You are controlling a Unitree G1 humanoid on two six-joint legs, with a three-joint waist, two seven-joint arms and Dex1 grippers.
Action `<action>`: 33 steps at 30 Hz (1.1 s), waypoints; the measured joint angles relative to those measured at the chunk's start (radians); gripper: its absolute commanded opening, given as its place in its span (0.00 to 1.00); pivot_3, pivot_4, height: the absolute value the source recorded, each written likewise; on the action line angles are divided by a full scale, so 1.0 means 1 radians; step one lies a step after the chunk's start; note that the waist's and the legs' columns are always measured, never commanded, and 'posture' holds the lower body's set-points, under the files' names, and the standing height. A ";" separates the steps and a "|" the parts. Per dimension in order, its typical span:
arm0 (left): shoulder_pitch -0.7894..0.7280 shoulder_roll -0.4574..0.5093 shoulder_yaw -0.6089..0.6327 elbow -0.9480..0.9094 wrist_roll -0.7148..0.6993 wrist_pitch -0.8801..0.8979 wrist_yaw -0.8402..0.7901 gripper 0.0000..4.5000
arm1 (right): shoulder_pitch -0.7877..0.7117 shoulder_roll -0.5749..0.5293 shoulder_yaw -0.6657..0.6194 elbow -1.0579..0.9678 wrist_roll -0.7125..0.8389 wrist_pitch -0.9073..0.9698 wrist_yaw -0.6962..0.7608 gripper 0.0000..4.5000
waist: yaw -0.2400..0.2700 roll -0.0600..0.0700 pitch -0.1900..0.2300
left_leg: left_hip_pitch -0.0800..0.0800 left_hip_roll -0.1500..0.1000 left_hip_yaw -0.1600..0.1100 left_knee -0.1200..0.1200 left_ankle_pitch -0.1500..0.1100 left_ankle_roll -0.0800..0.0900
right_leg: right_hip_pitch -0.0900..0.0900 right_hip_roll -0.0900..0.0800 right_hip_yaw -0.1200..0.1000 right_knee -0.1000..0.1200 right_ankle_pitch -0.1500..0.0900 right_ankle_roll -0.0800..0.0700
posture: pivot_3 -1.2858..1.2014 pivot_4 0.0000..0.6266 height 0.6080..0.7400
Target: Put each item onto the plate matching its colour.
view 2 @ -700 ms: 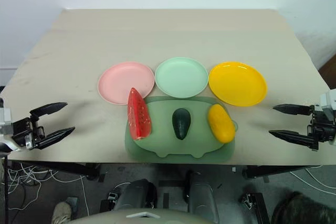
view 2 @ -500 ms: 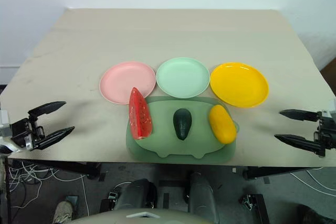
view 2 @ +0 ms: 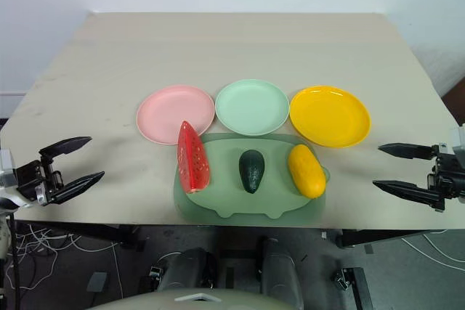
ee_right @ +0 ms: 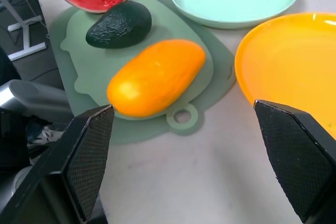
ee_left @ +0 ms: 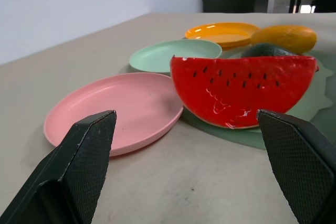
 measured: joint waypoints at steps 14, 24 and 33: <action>-0.040 0.011 -0.029 0.035 0.035 0.010 -0.011 1.00 | 0.045 -0.044 -0.019 -0.387 0.150 0.529 -0.242 1.00 | 0.000 0.000 0.000 | -0.001 0.000 -0.001 0.000 0.000 0.000 | -0.001 0.000 0.000 0.000 -0.001 -0.001 | 0.52 0.24 0.95; -0.060 0.004 -0.040 0.046 0.045 -0.024 -0.012 1.00 | -0.139 0.023 0.129 -0.592 0.218 0.825 -0.636 1.00 | 0.000 -0.001 0.000 | -0.002 0.000 0.000 0.000 0.000 0.000 | -0.002 0.000 0.000 0.000 -0.001 -0.001 | 0.52 0.24 0.95; -0.059 -0.012 -0.050 0.044 0.052 -0.029 0.013 1.00 | -0.242 0.188 0.233 -0.612 0.239 1.082 -0.947 1.00 | 0.000 -0.001 0.000 | -0.002 0.000 -0.001 0.000 0.000 0.000 | -0.002 0.000 0.000 0.000 0.000 0.000 | 0.52 0.24 0.95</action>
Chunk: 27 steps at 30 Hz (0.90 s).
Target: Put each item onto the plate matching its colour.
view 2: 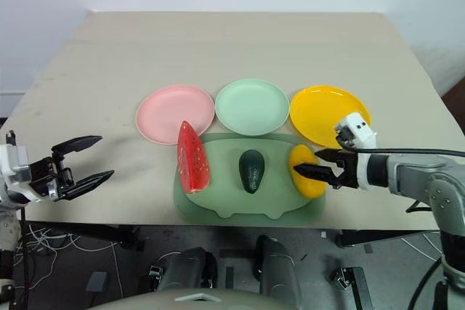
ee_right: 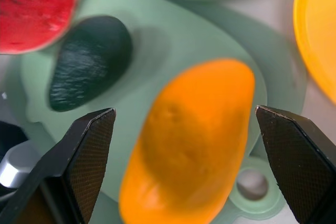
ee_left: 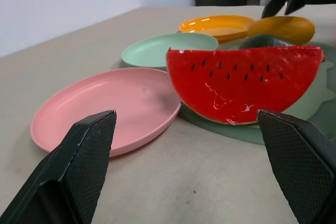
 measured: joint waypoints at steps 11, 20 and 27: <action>0.000 -0.015 -0.018 -0.035 0.000 0.001 0.039 1.00 | 0.007 0.083 0.077 -0.046 -0.053 0.011 -0.134 0.88 | -0.001 0.000 0.000 | 0.000 0.000 0.000 0.000 0.000 0.000 | 0.000 0.000 0.000 0.000 0.001 0.001 | 0.52 0.24 0.95; 0.005 -0.020 -0.021 -0.037 0.000 0.001 0.050 1.00 | -0.050 0.012 0.062 -0.023 -0.009 0.021 -0.044 0.73 | -0.002 0.000 0.000 | 0.000 0.000 0.000 0.000 0.000 0.000 | 0.000 0.000 0.000 0.000 0.001 0.001 | 0.52 0.24 0.95; 0.002 -0.022 -0.027 -0.043 0.000 0.002 0.051 1.00 | -0.427 0.066 0.081 0.313 -0.120 -0.084 -0.094 0.73 | -0.014 0.000 0.000 | 0.000 -0.001 0.001 -0.001 0.000 0.000 | -0.001 0.002 0.000 0.001 0.000 0.000 | 0.52 0.24 0.95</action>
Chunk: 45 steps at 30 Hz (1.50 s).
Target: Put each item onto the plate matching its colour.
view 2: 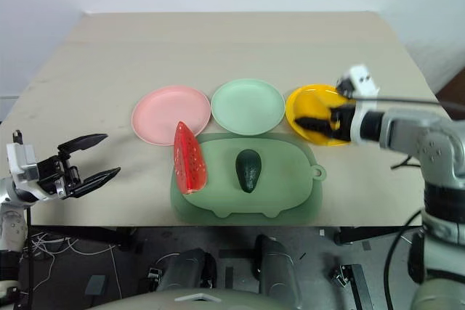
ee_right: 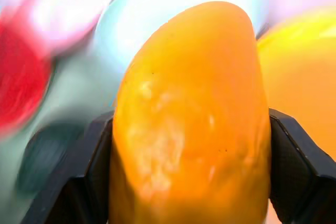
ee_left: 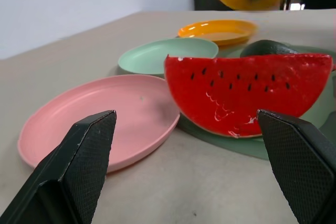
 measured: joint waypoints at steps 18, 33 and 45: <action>0.016 -0.009 -0.003 -0.033 0.000 0.007 0.035 1.00 | -0.162 0.071 0.256 0.491 -0.382 -0.279 0.095 0.99 | -0.014 0.002 0.001 | -0.002 0.001 0.001 0.000 0.000 0.000 | -0.002 -0.001 -0.001 0.001 0.000 0.000 | 0.52 0.24 0.95; -0.001 -0.016 -0.017 -0.023 0.001 0.007 0.022 1.00 | -0.053 0.006 -0.019 -0.275 0.001 0.355 0.117 0.99 | -0.012 0.002 0.001 | -0.002 0.002 -0.001 0.000 0.000 0.000 | -0.002 -0.002 -0.001 0.001 0.000 0.000 | 0.52 0.24 0.95; -0.034 -0.016 -0.037 0.010 0.010 0.006 -0.002 1.00 | 0.048 0.282 -0.006 -0.371 0.386 0.368 -0.419 0.99 | -0.012 0.001 0.001 | -0.002 0.001 -0.001 0.000 0.000 0.000 | -0.001 -0.002 -0.001 0.001 0.000 0.000 | 0.52 0.24 0.95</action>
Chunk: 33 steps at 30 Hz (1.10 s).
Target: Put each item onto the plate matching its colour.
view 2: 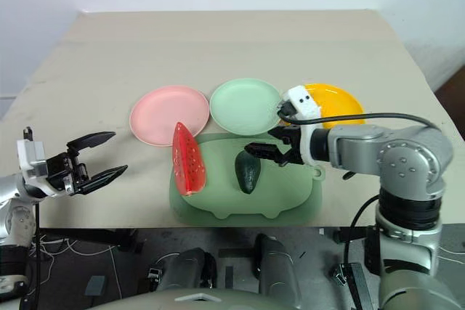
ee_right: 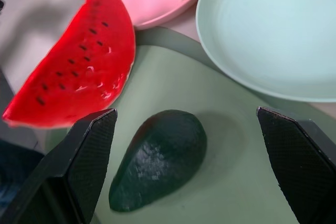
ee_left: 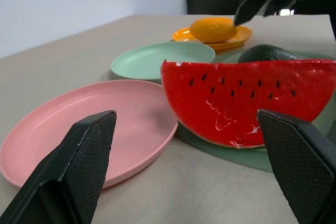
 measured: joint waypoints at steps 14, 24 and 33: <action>0.003 0.000 -0.001 -0.001 0.001 0.001 -0.007 1.00 | 0.089 0.121 0.084 0.000 0.114 0.000 -0.331 0.99 | -0.001 0.000 0.000 | 0.000 0.000 0.000 0.000 0.000 0.000 | 0.000 0.000 0.000 0.000 0.000 0.000 | 0.52 0.24 0.95; 0.001 -0.001 -0.005 -0.001 0.002 0.001 -0.001 1.00 | 0.110 0.130 0.134 0.000 0.110 0.000 -0.377 0.91 | -0.001 0.000 0.000 | 0.000 0.000 0.000 0.000 0.000 0.000 | 0.000 0.000 0.000 0.000 0.000 0.000 | 0.52 0.24 0.95; 0.002 -0.003 -0.006 -0.004 0.003 0.001 0.001 1.00 | -0.046 0.126 0.099 0.092 0.088 -0.003 -0.293 0.67 | -0.001 0.000 0.000 | 0.000 0.000 0.000 0.000 0.000 0.000 | 0.000 0.000 0.000 0.000 0.000 0.000 | 0.52 0.24 0.95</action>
